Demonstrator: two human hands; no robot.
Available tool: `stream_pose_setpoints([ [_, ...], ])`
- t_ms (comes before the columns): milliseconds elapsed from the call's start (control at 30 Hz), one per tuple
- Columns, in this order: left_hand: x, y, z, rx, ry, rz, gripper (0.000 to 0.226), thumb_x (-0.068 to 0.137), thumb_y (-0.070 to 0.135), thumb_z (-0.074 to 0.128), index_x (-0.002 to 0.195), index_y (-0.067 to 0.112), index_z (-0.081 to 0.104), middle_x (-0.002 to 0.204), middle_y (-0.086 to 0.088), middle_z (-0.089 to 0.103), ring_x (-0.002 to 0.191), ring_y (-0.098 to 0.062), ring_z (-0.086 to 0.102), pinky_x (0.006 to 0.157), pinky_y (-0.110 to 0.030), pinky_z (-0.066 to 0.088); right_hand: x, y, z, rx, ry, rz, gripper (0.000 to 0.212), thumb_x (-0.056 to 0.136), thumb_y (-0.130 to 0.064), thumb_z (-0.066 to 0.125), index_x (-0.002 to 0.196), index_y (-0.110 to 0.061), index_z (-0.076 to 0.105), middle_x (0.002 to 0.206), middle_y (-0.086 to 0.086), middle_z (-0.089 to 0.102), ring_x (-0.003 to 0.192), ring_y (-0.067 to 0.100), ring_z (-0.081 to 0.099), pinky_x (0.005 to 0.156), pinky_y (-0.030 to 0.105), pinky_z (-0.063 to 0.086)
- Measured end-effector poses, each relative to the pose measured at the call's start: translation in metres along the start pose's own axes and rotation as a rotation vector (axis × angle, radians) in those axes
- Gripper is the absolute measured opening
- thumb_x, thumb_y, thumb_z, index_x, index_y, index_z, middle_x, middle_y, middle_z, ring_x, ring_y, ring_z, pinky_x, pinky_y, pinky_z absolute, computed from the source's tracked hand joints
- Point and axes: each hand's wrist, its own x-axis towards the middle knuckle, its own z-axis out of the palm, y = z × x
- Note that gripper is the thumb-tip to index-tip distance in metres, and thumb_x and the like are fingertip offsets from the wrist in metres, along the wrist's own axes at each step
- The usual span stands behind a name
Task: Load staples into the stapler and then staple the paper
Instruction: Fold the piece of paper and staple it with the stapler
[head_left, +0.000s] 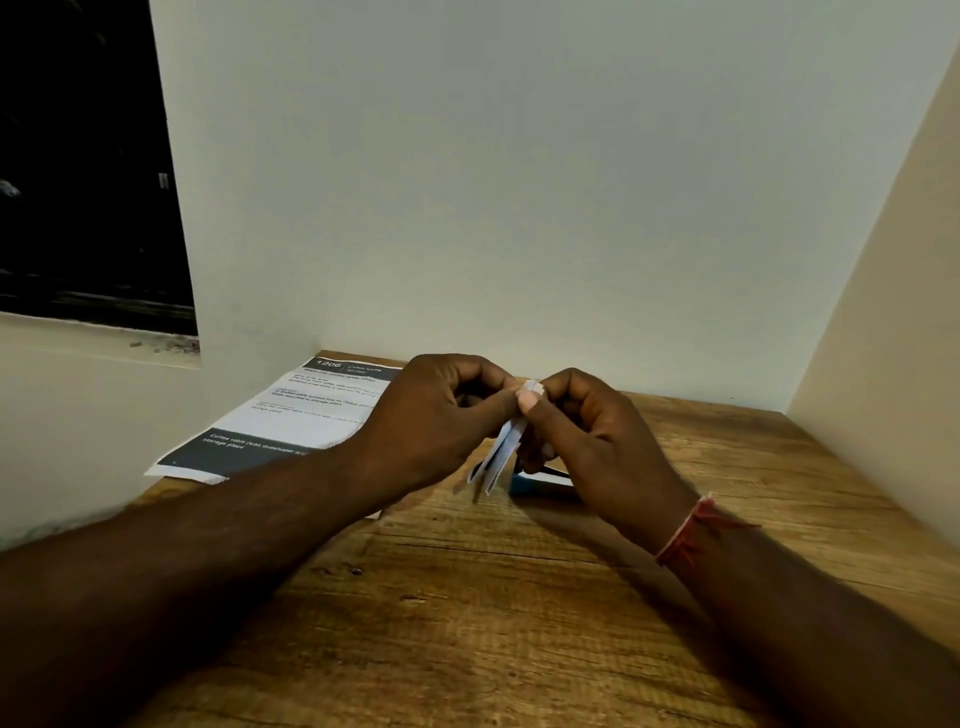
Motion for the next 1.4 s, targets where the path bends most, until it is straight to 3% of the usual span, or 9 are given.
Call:
stream_pose_setpoints([
  [133, 0.001, -0.003, 0.000, -0.033, -0.018, -0.009, 0.019, 0.103, 0.041, 0.080, 0.103, 0.024, 0.088, 0.094, 0.006, 0.087, 0.094, -0.017, 0.083, 0.095, -0.050, 0.067, 0.001, 0.002, -0.001, 0.014, 0.005, 0.008, 0.025, 0.113, -0.022, 0.060, 0.107, 0.000, 0.069, 0.086, 0.016, 0.078, 0.072, 0.016, 0.074, 0.068, 0.026, 0.062],
  [300, 0.005, -0.011, -0.001, -0.094, 0.011, -0.063, 0.015, 0.108, 0.038, 0.073, 0.113, 0.029, 0.085, 0.109, 0.008, 0.085, 0.106, -0.009, 0.079, 0.091, -0.028, 0.061, 0.005, 0.006, -0.004, 0.156, -0.008, 0.047, 0.029, 0.117, -0.018, 0.051, 0.114, 0.009, 0.063, 0.092, 0.031, 0.072, 0.077, 0.028, 0.072, 0.075, 0.035, 0.065],
  [367, 0.009, -0.017, -0.004, -0.187, 0.007, -0.206, 0.025, 0.102, 0.040, 0.080, 0.126, 0.031, 0.078, 0.120, 0.007, 0.082, 0.109, -0.006, 0.080, 0.086, -0.025, 0.063, 0.005, 0.007, -0.006, 0.210, 0.005, 0.064, 0.029, 0.117, -0.016, 0.049, 0.115, 0.010, 0.063, 0.095, 0.036, 0.072, 0.079, 0.028, 0.072, 0.077, 0.034, 0.065],
  [500, 0.014, -0.028, -0.014, -0.424, -0.176, -0.441, 0.033, 0.101, 0.023, 0.084, 0.132, 0.016, 0.076, 0.121, -0.012, 0.085, 0.103, -0.029, 0.084, 0.081, -0.038, 0.066, 0.008, 0.009, -0.006, 0.253, 0.051, 0.106, 0.027, 0.117, -0.015, 0.050, 0.115, 0.007, 0.065, 0.093, 0.025, 0.076, 0.078, 0.026, 0.073, 0.075, 0.034, 0.067],
  [733, 0.016, -0.039, -0.014, -0.338, -0.078, -0.251, 0.030, 0.096, 0.017, 0.089, 0.125, 0.015, 0.079, 0.104, -0.008, 0.082, 0.105, -0.028, 0.084, 0.092, -0.051, 0.069, 0.009, 0.008, -0.009, 0.343, 0.101, 0.233, 0.044, 0.110, -0.038, 0.061, 0.116, 0.005, 0.071, 0.093, 0.028, 0.076, 0.075, 0.030, 0.073, 0.067, 0.035, 0.065],
  [867, 0.013, -0.036, -0.013, -0.369, -0.065, -0.191, 0.029, 0.099, 0.014, 0.086, 0.126, 0.014, 0.077, 0.106, -0.008, 0.082, 0.105, -0.028, 0.083, 0.094, -0.057, 0.069, 0.012, 0.012, -0.010, 0.238, 0.121, 0.228, 0.038, 0.110, -0.021, 0.066, 0.105, 0.016, 0.060, 0.089, 0.031, 0.077, 0.073, 0.035, 0.072, 0.067, 0.038, 0.066],
  [1133, 0.010, -0.030, -0.008, -0.317, -0.102, -0.182, 0.049, 0.091, 0.020, 0.095, 0.135, 0.022, 0.072, 0.119, -0.006, 0.087, 0.109, -0.030, 0.085, 0.094, -0.059, 0.069, 0.011, 0.010, -0.011, 0.272, 0.148, 0.218, 0.023, 0.105, -0.015, 0.072, 0.107, 0.008, 0.069, 0.088, 0.027, 0.080, 0.075, 0.032, 0.077, 0.072, 0.036, 0.069],
  [1233, 0.012, -0.029, -0.010, -0.263, -0.035, -0.143, 0.059, 0.091, 0.016, 0.094, 0.142, 0.034, 0.069, 0.114, -0.005, 0.087, 0.103, -0.027, 0.086, 0.087, -0.053, 0.072, 0.012, 0.008, -0.016, 0.032, 0.122, 0.191, 0.021, 0.099, -0.024, 0.081, 0.108, -0.006, 0.077, 0.092, 0.013, 0.084, 0.083, 0.033, 0.078, 0.076, 0.034, 0.065],
  [1400, 0.015, -0.027, -0.018, -0.271, 0.071, -0.084, 0.062, 0.095, 0.009, 0.089, 0.145, 0.039, 0.068, 0.115, -0.009, 0.080, 0.101, -0.026, 0.084, 0.074, -0.037, 0.071, 0.009, 0.014, -0.027, -0.685, -0.284, 0.280, 0.048, 0.078, -0.061, 0.092, 0.118, -0.038, 0.080, 0.102, -0.018, 0.075, 0.095, 0.000, 0.069, 0.074, 0.016, 0.049],
])
